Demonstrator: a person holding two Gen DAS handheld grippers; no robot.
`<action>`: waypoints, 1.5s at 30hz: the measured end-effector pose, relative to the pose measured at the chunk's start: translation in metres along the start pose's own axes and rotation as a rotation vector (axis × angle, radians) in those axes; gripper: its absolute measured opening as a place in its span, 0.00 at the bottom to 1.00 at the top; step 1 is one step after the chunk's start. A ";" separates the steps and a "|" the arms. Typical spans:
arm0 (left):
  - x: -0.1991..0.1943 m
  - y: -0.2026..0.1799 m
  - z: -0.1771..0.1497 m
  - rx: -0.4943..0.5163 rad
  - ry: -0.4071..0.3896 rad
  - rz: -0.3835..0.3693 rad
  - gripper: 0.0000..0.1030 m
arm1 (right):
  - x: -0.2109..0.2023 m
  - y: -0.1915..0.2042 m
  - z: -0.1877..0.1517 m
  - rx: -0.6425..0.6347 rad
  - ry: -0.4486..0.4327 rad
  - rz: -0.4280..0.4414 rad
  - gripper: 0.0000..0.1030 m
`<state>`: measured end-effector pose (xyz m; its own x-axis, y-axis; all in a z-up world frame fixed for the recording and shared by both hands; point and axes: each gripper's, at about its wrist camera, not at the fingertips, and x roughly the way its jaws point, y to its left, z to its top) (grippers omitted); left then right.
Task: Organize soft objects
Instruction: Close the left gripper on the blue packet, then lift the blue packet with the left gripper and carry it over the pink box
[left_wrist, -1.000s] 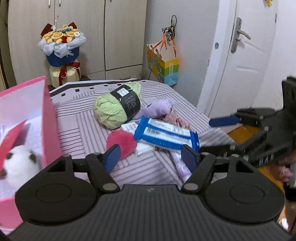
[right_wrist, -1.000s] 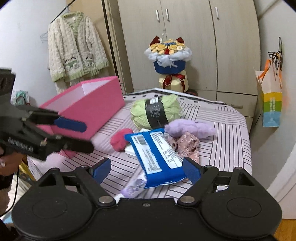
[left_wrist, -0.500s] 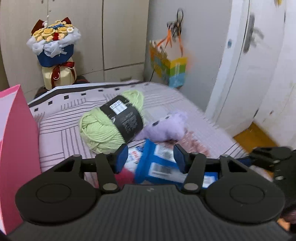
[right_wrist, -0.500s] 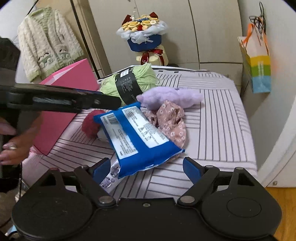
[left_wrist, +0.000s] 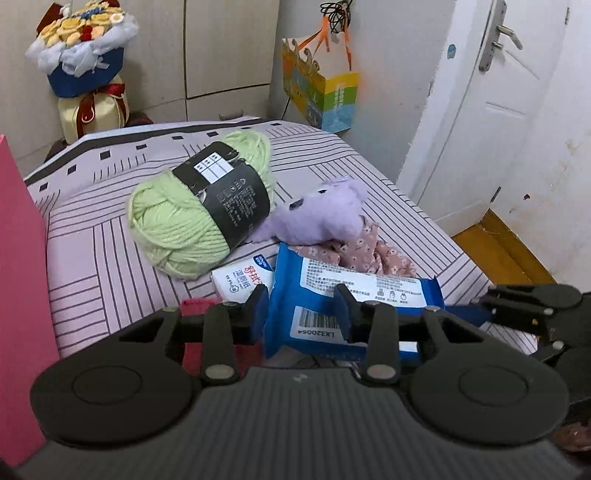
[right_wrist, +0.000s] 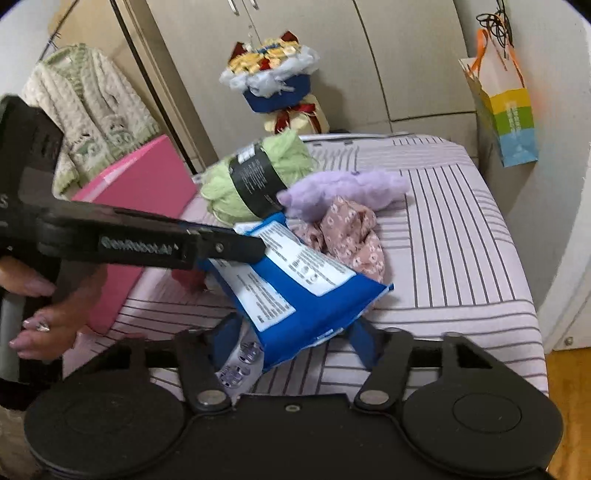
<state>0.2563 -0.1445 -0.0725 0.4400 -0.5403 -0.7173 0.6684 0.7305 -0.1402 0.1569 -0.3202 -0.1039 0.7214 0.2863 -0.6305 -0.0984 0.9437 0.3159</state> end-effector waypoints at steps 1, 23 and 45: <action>0.001 0.001 0.000 -0.011 0.005 -0.002 0.36 | 0.001 0.000 0.000 0.012 -0.001 -0.003 0.57; 0.005 0.000 0.003 -0.052 0.062 -0.109 0.29 | -0.004 0.022 0.002 -0.030 -0.043 -0.152 0.63; -0.065 -0.036 -0.032 -0.094 0.074 -0.082 0.53 | -0.050 0.076 -0.015 -0.168 -0.047 -0.126 0.77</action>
<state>0.1842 -0.1225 -0.0422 0.3385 -0.5701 -0.7486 0.6396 0.7229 -0.2614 0.1032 -0.2601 -0.0591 0.7664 0.1594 -0.6223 -0.1150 0.9871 0.1112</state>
